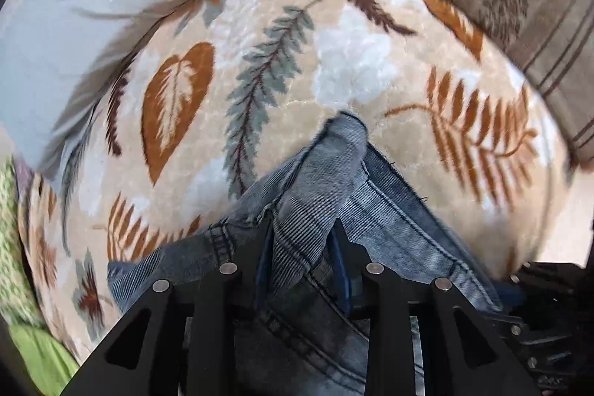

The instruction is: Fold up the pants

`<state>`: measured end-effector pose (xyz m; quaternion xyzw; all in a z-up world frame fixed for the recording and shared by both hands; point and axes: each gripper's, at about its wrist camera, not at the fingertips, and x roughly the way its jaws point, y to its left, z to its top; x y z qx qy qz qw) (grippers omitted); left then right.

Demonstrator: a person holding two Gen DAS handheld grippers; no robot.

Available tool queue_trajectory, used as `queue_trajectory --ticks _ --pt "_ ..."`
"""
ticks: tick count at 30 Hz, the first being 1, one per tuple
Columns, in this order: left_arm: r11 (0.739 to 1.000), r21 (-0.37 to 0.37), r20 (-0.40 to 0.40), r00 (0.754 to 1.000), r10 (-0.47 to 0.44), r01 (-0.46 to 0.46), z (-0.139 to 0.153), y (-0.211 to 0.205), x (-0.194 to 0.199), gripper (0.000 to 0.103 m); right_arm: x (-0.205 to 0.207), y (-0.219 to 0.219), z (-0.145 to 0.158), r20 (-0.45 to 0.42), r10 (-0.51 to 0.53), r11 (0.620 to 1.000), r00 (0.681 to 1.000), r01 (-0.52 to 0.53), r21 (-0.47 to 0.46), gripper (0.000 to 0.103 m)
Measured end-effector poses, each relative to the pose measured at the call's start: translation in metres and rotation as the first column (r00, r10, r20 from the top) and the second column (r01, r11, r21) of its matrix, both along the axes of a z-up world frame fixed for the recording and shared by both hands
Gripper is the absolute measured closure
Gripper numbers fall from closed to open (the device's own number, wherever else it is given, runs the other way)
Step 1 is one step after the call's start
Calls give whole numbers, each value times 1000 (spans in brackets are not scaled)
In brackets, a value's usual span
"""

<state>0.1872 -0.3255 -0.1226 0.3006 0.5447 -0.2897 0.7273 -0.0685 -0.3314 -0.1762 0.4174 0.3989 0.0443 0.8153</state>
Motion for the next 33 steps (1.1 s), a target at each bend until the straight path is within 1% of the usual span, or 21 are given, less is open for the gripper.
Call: queue_trajectory --ticks 1,3,5,6,7,8,10,11,14,15,16,17,18,19,20,21,24,27,29,31,33 --pt "999 -30 -23 999 24 -25 11 7 3 74 -1 -3 5 5 -10 1000 1000 10 -5 65" --pt "989 -111 -73 993 89 -96 38 32 13 72 -4 -11 16 32 -52 999 998 52 -16 60" --pt "967 -173 -76 982 174 -185 61 68 22 65 -2 -21 22 53 -86 996 995 87 -20 56" --pt "955 -194 -70 974 215 -225 67 85 24 52 5 -26 26 55 -95 995 994 96 -19 53" --pt "934 -215 -62 958 279 -286 70 109 26 42 14 -28 29 56 -94 995 994 95 -19 52" --pt "915 -230 -63 943 326 -332 71 128 25 41 26 -29 32 59 -78 997 995 79 -24 51" --pt "866 -244 -120 899 421 -437 57 167 25 43 47 -29 33 56 -51 997 997 54 -46 47" --pt "829 -246 -192 864 466 -502 43 188 26 43 61 -28 31 46 -42 997 998 45 -59 47" --pt "753 -243 -357 778 517 -612 9 220 25 43 86 -27 25 15 -31 998 999 32 -54 45" --pt "740 -241 -384 762 522 -628 0 224 28 43 97 -25 20 -10 -26 998 1000 25 -63 44" --pt "733 -239 -400 753 523 -637 -6 226 28 43 103 -23 15 -29 -25 997 999 22 -76 44" --pt "734 -235 -403 751 523 -637 -10 226 29 43 108 -21 11 -38 -20 997 999 17 -82 44" --pt "743 -229 -393 758 521 -629 -11 223 28 43 110 -18 10 -30 -7 997 1000 4 -79 57" --pt "750 -233 -384 767 514 -619 -11 220 28 44 115 -18 10 -15 9 997 1000 -10 -82 81" --pt "760 -241 -367 782 504 -604 -8 215 26 44 116 -15 15 -6 29 994 1000 -29 -108 92" --pt "768 -244 -350 792 500 -593 -6 210 26 44 117 -12 23 12 65 989 998 -63 -137 98" --pt "789 -228 -296 812 503 -571 -10 195 26 44 118 -5 37 21 119 964 993 -110 -240 99" --pt "794 -208 -268 814 515 -571 -24 189 19 40 121 -5 29 -43 140 939 989 -146 -313 99" --pt "793 -212 -250 816 522 -572 -29 186 10 37 121 -8 16 -81 138 933 987 -156 -325 98" --pt "791 -224 -219 820 529 -570 -34 187 5 27 119 -11 5 -99 132 933 986 -157 -323 98" --pt "785 -232 -217 817 534 -574 -37 189 3 24 119 -14 -3 -104 124 936 987 -151 -317 99"
